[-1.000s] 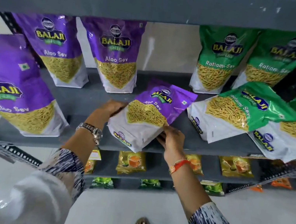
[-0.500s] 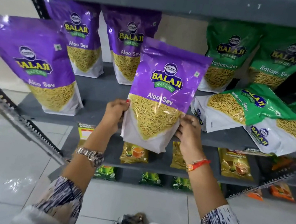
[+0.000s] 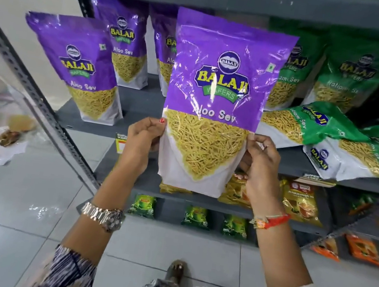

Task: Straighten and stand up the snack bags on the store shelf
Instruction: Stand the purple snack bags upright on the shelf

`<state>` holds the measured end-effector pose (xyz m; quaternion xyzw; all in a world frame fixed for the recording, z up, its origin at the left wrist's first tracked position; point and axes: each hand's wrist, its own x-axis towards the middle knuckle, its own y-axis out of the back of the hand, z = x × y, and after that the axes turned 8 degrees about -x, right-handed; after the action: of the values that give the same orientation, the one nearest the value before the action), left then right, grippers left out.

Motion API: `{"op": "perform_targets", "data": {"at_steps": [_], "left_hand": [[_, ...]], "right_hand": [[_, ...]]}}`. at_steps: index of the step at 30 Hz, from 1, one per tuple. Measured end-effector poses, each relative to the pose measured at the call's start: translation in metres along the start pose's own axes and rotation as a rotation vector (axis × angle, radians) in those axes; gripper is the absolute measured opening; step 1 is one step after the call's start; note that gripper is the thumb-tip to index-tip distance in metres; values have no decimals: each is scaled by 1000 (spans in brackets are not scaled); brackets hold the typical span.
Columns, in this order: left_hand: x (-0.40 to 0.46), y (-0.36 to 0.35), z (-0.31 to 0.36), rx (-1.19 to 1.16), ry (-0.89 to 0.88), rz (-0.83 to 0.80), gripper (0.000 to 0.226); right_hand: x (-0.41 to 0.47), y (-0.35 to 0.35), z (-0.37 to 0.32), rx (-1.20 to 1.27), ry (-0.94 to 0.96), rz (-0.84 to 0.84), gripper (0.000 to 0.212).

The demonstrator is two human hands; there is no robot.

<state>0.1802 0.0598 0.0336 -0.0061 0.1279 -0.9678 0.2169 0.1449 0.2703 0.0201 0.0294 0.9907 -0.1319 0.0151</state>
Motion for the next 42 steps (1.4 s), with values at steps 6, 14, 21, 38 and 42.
{"op": "perform_targets", "data": {"at_steps": [6, 14, 21, 38, 42], "left_hand": [[3, 13, -10, 53, -10, 74, 26], [60, 47, -40, 0, 35, 199, 23], [139, 82, -50, -78, 116, 290, 17], [166, 71, -66, -182, -239, 556, 10], [135, 33, -82, 22, -521, 702, 36]], "right_hand": [[2, -12, 20, 5, -76, -20, 19], [51, -67, 52, -123, -67, -105, 15], [100, -127, 73, -147, -110, -166, 17], [125, -156, 100, -24, -68, -202, 4], [118, -135, 97, 13, -32, -42, 13]]}}
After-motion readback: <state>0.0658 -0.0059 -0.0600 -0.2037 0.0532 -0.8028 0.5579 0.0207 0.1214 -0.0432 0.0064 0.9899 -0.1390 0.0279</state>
